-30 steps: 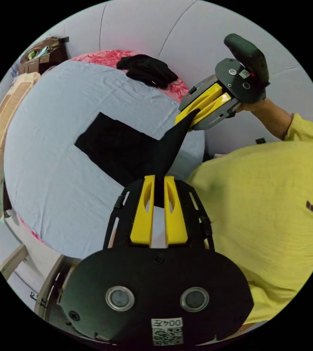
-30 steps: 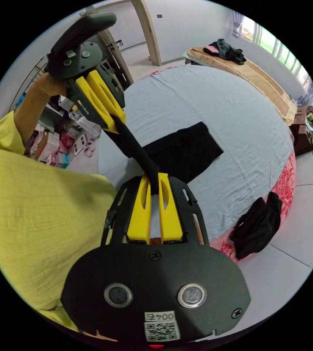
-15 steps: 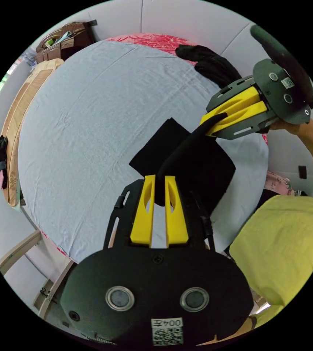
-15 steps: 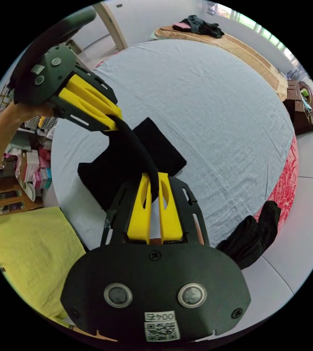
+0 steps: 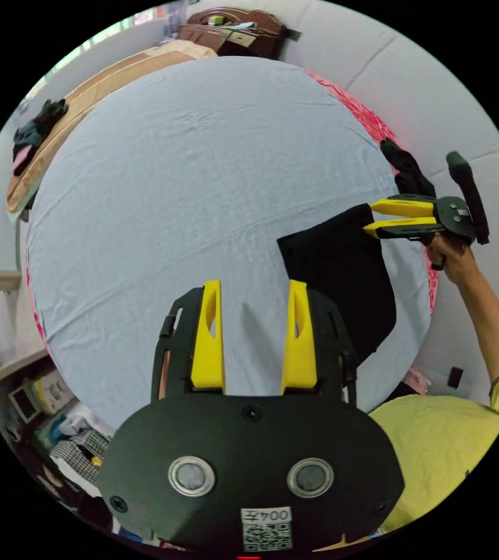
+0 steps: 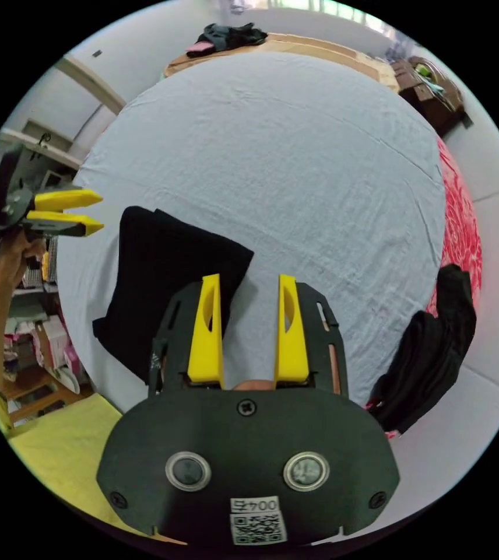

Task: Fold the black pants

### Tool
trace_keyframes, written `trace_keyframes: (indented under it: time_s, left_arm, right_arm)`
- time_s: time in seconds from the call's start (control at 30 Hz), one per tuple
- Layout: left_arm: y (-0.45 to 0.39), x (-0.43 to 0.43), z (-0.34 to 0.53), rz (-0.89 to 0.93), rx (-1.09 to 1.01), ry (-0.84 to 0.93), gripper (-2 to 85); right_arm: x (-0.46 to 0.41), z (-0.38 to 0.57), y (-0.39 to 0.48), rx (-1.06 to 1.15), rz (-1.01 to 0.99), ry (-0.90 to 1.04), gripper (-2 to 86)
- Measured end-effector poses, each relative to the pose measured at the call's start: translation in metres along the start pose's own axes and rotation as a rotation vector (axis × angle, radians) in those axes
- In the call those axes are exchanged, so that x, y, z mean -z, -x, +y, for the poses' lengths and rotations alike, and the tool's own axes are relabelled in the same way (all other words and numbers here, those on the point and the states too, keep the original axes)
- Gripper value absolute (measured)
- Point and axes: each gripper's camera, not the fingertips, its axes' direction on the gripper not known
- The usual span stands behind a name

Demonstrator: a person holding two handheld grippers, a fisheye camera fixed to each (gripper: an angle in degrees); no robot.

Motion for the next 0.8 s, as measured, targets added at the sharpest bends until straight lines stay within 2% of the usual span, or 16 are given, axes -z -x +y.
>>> trace_keyframes:
  time_s: [0.17, 0.23, 0.4, 0.6, 0.8]
  left_arm:
    - [0.020, 0.015, 0.092, 0.235, -0.018, -0.136, 12.1]
    - [0.012, 0.011, 0.135, 0.278, -0.052, -0.177, 11.1]
    - [-0.018, -0.014, 0.237, 0.189, -0.041, -0.250, 9.0]
    - [-0.021, -0.025, 0.269, 0.124, 0.020, -0.306, 9.4]
    - [-0.016, -0.029, 0.275, 0.051, -0.080, -0.223, 9.1]
  right_arm:
    - [0.031, 0.093, -0.021, -0.008, -0.241, -0.125, 13.3]
    - [0.026, 0.140, -0.018, -0.006, -0.273, -0.140, 13.1]
    - [-0.006, 0.239, -0.006, -0.053, -0.248, -0.147, 11.6]
    - [-0.021, 0.277, -0.010, -0.136, -0.294, -0.165, 10.7]
    - [-0.019, 0.287, -0.007, -0.088, -0.228, -0.146, 10.0]
